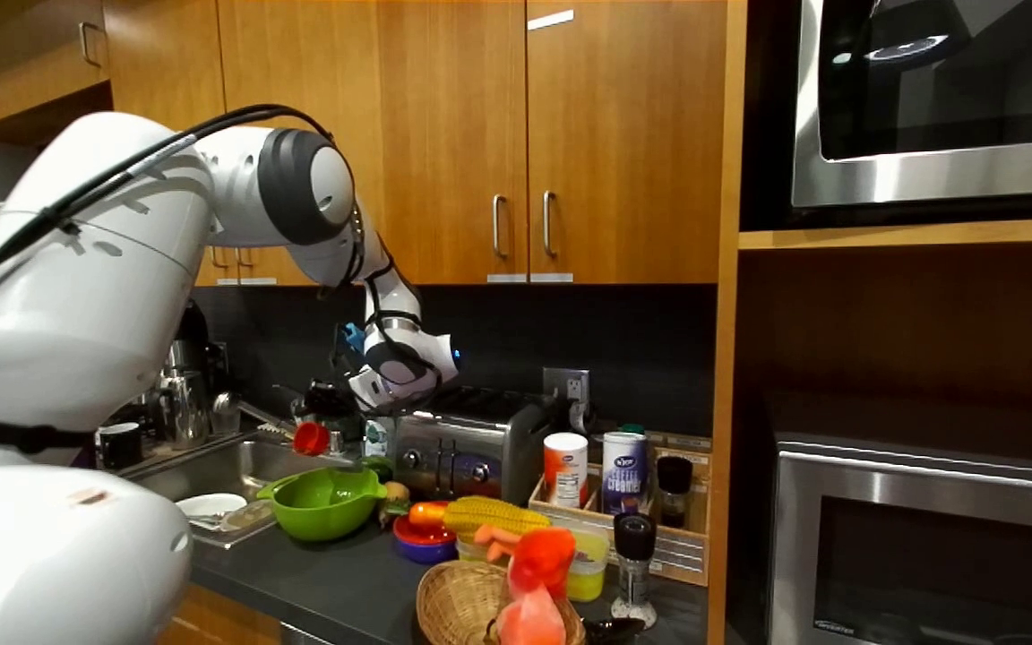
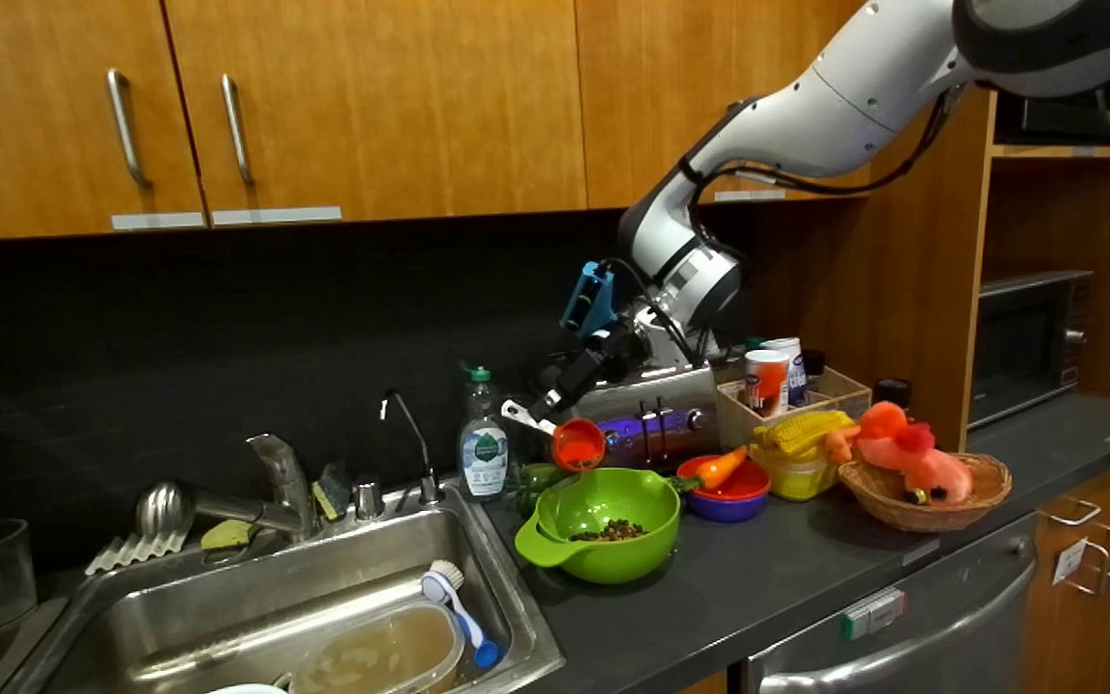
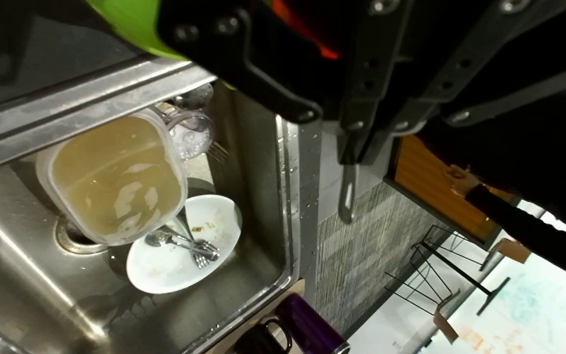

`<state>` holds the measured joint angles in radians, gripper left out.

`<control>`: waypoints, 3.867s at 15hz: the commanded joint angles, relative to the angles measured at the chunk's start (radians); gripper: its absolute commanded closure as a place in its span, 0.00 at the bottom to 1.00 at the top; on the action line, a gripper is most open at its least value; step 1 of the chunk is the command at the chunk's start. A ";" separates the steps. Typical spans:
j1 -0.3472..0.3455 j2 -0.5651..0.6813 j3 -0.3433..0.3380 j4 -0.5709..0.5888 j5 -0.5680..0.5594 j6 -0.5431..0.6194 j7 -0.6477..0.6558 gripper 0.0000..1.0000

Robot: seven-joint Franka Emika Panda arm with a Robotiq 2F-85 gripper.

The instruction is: Lift the orange measuring spoon from the green bowl, use it to get some content from the green bowl and then put it back

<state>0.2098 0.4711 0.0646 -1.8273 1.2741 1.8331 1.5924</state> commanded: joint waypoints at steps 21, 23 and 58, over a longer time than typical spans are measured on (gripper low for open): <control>0.086 -0.174 0.120 -0.362 -0.001 0.756 -0.798 0.99; 0.079 -0.154 0.133 -0.368 0.040 0.826 -0.946 0.99; 0.816 -0.274 -0.068 -0.200 0.809 1.659 -1.832 0.00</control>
<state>0.8927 0.2450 0.1930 -1.9227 2.1508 3.4919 -0.3815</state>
